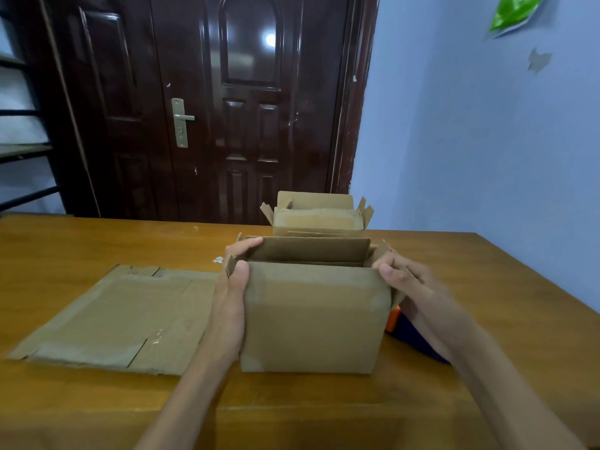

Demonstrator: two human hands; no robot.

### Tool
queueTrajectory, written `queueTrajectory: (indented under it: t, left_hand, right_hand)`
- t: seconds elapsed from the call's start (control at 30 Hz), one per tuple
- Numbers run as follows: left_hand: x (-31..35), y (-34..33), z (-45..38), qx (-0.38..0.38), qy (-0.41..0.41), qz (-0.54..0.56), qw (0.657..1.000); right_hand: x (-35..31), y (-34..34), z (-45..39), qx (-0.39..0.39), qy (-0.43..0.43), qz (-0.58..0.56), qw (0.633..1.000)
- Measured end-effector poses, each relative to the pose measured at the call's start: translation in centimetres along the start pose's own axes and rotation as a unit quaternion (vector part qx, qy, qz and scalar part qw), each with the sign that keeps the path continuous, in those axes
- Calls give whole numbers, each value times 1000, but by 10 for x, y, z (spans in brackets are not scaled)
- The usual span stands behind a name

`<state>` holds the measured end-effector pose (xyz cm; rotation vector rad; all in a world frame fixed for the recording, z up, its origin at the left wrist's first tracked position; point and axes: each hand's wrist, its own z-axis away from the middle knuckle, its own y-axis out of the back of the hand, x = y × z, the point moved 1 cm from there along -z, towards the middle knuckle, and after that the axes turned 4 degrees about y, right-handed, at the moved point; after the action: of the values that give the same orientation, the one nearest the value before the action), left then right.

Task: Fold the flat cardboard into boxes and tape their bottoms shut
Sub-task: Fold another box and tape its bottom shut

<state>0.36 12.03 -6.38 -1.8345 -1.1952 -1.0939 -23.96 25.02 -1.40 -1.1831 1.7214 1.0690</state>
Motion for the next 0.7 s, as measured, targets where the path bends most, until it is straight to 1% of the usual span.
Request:
queueTrajectory:
  t: [0.07, 0.17, 0.27, 0.3, 0.37, 0.43, 0.57, 0.63, 0.7]
  left_hand:
    - [3, 0, -1, 5, 9, 13, 1000]
    - [6, -1, 0, 3, 11, 34, 999]
    - [10, -3, -1, 23, 32, 70, 997]
    - [10, -3, -1, 33, 42, 79, 995]
    - [10, -1, 0, 54, 54, 71, 995]
    - [9, 1, 4, 56, 56, 72, 994]
    - [14, -2, 9, 64, 69, 112, 989]
    - [17, -3, 9, 68, 76, 109, 989]
    - [19, -3, 8, 65, 80, 94, 990]
  right_hand:
    - [1, 2, 4, -11, -6, -23, 1000]
    - [1, 3, 8, -10, -43, -55, 998]
    - [5, 7, 5, 30, -66, -111, 991]
    - [6, 9, 4, 49, -79, -98, 991]
    - [0, 9, 4, 61, -105, -5, 993]
    - [-10, 9, 5, 34, -121, 68, 990]
    - [-28, 14, -4, -11, -136, 158, 978]
    - [-37, 16, -11, -29, -141, 212, 967]
    - [-46, 17, -19, -69, -142, 270, 950]
